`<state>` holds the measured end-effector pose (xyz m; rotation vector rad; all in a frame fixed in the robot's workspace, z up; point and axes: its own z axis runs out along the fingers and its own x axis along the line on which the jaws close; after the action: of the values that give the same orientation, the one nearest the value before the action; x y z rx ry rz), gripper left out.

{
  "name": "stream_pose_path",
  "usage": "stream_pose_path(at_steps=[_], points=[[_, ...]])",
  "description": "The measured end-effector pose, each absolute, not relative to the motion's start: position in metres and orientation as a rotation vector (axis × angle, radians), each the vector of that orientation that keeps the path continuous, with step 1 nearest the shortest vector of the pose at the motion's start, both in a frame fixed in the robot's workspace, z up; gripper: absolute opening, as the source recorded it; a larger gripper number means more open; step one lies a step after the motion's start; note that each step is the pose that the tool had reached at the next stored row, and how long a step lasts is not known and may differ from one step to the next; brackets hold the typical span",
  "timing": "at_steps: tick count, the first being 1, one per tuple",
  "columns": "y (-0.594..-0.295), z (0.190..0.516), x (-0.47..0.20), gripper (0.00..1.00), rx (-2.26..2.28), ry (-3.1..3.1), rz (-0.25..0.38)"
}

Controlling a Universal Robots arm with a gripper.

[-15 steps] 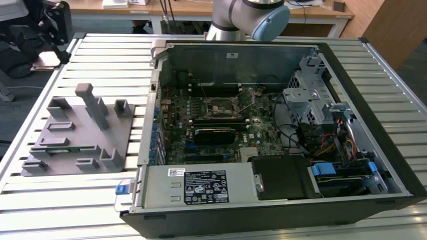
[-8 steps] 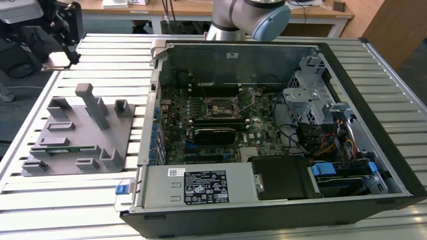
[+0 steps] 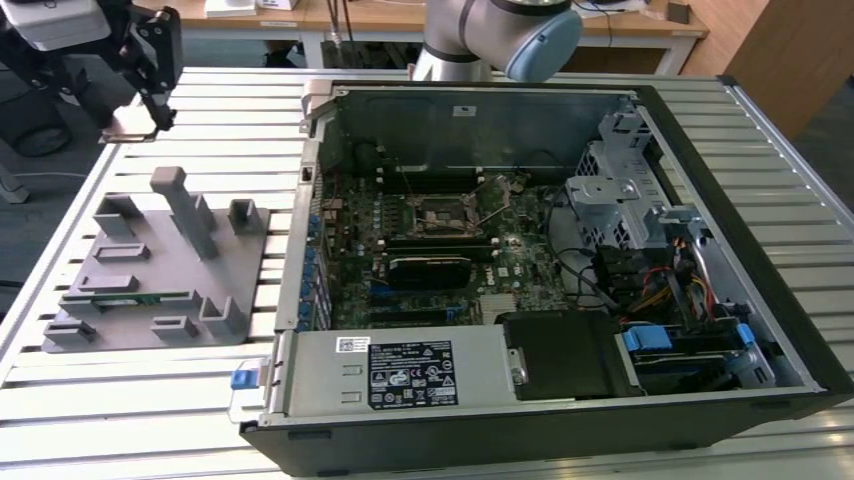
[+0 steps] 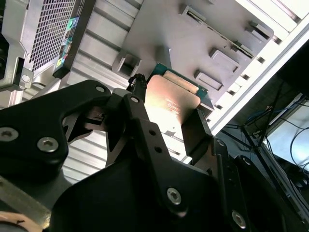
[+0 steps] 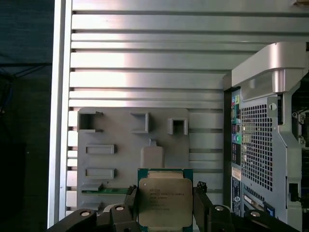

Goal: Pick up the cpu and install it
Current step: 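Pick up the cpu and move it towards the insertion slot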

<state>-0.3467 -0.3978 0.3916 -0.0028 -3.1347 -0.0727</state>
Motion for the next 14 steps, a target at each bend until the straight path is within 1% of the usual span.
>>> stream_pose_path(at_steps=[14], points=[[-0.398,0.387,-0.331,0.54,-0.003,-3.135,-0.073]])
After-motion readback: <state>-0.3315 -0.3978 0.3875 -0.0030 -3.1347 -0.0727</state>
